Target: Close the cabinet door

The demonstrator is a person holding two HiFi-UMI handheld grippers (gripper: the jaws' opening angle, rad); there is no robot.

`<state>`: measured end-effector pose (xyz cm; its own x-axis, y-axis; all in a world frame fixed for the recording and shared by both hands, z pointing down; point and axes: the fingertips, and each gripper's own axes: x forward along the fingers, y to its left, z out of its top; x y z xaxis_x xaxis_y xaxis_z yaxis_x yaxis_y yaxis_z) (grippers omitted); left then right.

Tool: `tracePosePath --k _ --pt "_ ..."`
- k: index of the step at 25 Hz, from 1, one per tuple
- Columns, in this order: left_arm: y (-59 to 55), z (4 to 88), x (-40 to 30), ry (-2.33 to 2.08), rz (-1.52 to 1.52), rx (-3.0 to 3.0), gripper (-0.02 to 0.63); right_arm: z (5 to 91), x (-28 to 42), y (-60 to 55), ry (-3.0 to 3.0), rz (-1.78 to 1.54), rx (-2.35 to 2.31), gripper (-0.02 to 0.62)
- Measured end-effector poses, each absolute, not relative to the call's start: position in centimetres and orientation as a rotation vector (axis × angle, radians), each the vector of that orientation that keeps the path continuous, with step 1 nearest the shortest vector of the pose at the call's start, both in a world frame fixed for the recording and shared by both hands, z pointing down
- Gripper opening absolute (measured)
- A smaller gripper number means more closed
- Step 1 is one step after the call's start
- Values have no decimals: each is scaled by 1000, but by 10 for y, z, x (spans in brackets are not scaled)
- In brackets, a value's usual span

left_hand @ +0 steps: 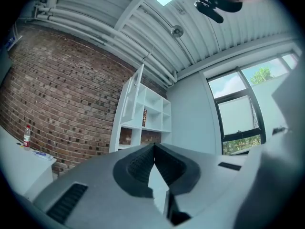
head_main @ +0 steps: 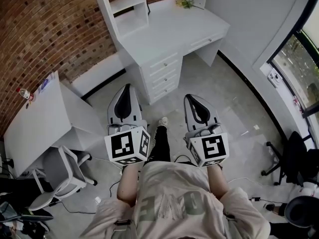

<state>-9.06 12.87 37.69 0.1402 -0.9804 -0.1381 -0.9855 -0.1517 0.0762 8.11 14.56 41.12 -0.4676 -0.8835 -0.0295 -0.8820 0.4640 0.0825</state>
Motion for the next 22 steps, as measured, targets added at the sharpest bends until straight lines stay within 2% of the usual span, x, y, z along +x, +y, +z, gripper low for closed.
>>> tracePosePath --k 9,16,22 --pt "-13 355 -103 1988 314 -2345 12 401 59 8 -2656 -224 1534 17" --pt "-143 313 -136 1959 338 -2335 12 354 29 -143 -2709 -278 1567 17" --pt "-210 291 -167 1960 363 -2322 12 318 -10 -231 -2788 -309 1565 17"
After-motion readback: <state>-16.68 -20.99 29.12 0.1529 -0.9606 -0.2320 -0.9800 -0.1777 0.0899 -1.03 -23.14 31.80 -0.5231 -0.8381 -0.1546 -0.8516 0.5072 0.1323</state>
